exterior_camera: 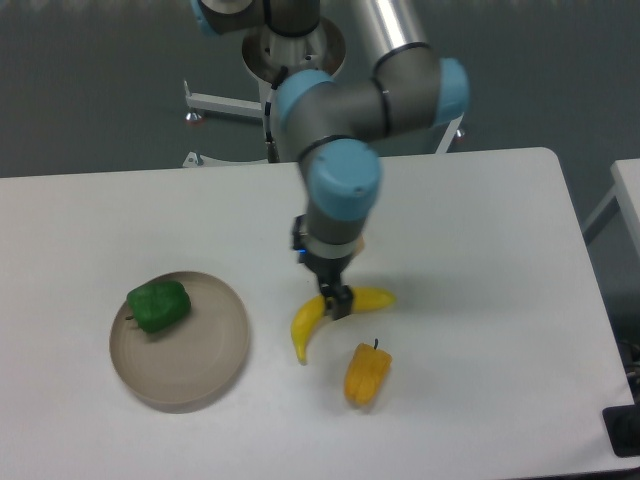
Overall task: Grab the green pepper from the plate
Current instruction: 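Move the gripper over the green pepper on the beige plate, then lower the gripper onto the green pepper and close on it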
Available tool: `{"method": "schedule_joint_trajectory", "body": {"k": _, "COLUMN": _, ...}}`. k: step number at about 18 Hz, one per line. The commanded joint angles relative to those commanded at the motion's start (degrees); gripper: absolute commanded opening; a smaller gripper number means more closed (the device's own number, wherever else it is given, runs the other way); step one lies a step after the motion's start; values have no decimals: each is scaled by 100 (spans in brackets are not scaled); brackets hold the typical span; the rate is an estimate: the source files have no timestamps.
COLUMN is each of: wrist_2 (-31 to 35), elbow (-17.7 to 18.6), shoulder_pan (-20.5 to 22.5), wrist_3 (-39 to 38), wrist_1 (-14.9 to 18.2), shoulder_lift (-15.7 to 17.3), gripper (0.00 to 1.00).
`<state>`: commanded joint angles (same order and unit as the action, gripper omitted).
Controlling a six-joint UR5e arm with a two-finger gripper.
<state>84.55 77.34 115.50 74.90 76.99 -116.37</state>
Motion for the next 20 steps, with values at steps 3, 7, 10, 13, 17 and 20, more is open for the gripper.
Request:
{"method": "schedule_joint_trajectory", "body": {"k": 3, "wrist_2": -87, "elbow": 26, "shoulder_pan": -352, "wrist_3": -351, "wrist_1": -17, "shoulder_lift": -79, "gripper": 100}}
{"method": "schedule_joint_trajectory", "body": {"k": 7, "wrist_2": -184, "elbow": 35, "shoulder_pan": -756, "wrist_3": -1046, "wrist_1": -193, "shoulder_lift": -254, "gripper": 100}}
{"method": "schedule_joint_trajectory", "body": {"k": 10, "wrist_2": -185, "elbow": 35, "shoulder_pan": -1038, "wrist_3": -1494, "wrist_1": -211, "shoulder_lift": -378, "gripper": 100}}
{"method": "schedule_joint_trajectory", "body": {"k": 13, "wrist_2": -193, "elbow": 70, "shoulder_pan": -1196, "wrist_3": -1811, "wrist_1": -404, "shoulder_lift": -518, "gripper": 100}}
{"method": "schedule_joint_trajectory", "body": {"k": 17, "wrist_2": -298, "elbow": 184, "shoulder_pan": -1267, "wrist_3": -1821, "wrist_1": -404, "shoulder_lift": -597, "gripper": 100}}
{"method": "schedule_joint_trajectory", "body": {"k": 20, "wrist_2": -299, "elbow": 185, "shoulder_pan": -1276, "wrist_3": -1829, "wrist_1": -439, "shoulder_lift": -676, "gripper": 100}}
